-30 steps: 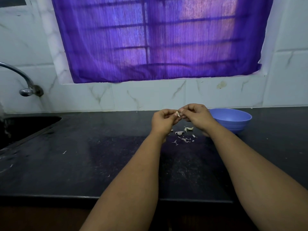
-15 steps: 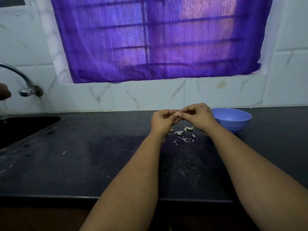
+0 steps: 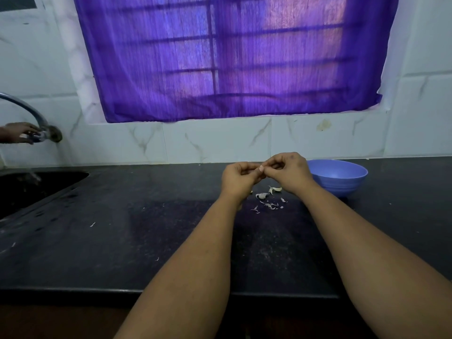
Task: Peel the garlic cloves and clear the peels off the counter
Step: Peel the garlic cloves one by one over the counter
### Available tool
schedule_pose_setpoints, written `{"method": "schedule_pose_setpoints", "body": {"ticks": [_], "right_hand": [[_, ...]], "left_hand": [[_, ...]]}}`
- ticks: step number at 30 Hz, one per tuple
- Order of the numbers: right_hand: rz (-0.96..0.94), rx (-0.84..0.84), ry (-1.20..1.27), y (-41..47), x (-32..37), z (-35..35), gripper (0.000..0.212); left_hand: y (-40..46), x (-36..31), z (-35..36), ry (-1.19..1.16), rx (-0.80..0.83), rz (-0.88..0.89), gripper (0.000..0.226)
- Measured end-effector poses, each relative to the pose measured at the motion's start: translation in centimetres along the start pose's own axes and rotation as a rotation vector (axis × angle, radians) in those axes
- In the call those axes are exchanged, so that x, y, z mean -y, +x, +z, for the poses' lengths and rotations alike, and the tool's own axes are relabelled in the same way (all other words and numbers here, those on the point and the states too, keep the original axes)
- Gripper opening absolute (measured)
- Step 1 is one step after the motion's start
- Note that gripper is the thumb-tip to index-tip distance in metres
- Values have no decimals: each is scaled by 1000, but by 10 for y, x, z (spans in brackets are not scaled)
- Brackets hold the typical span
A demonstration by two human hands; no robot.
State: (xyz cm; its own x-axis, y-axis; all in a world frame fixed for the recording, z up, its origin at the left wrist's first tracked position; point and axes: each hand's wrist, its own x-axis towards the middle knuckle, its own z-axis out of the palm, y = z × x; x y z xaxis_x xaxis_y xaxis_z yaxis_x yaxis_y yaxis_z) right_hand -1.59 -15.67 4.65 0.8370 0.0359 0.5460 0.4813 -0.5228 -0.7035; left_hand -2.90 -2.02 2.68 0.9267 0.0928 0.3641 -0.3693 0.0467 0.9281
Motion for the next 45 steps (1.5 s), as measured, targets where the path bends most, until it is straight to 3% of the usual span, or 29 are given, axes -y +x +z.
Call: {"method": "schedule_pose_setpoints", "body": {"ticks": [4, 8, 15, 20, 24, 27, 33, 45], "right_hand": [[26, 47, 55, 3, -1, 0, 2], [47, 41, 72, 4, -5, -6, 9], [61, 119, -86, 0, -6, -12, 13], [126, 110, -64, 1, -6, -18, 30], [141, 111, 10, 1, -6, -13, 12], [149, 151, 175, 1, -5, -6, 13], [146, 123, 266, 0, -2, -3, 12], [175, 135, 319, -1, -1, -2, 4]], "left_hand": [[0, -1, 0, -41, -10, -11, 7], [2, -1, 0, -53, -34, -24, 11], [1, 1, -1, 52, -13, -12, 13], [1, 1, -1, 123, -20, -9, 14], [1, 2, -1, 133, -37, -22, 10], [1, 2, -1, 132, -27, -20, 3], [0, -2, -2, 86, -55, -11, 6], [4, 5, -3, 438, -70, 93, 19]]}}
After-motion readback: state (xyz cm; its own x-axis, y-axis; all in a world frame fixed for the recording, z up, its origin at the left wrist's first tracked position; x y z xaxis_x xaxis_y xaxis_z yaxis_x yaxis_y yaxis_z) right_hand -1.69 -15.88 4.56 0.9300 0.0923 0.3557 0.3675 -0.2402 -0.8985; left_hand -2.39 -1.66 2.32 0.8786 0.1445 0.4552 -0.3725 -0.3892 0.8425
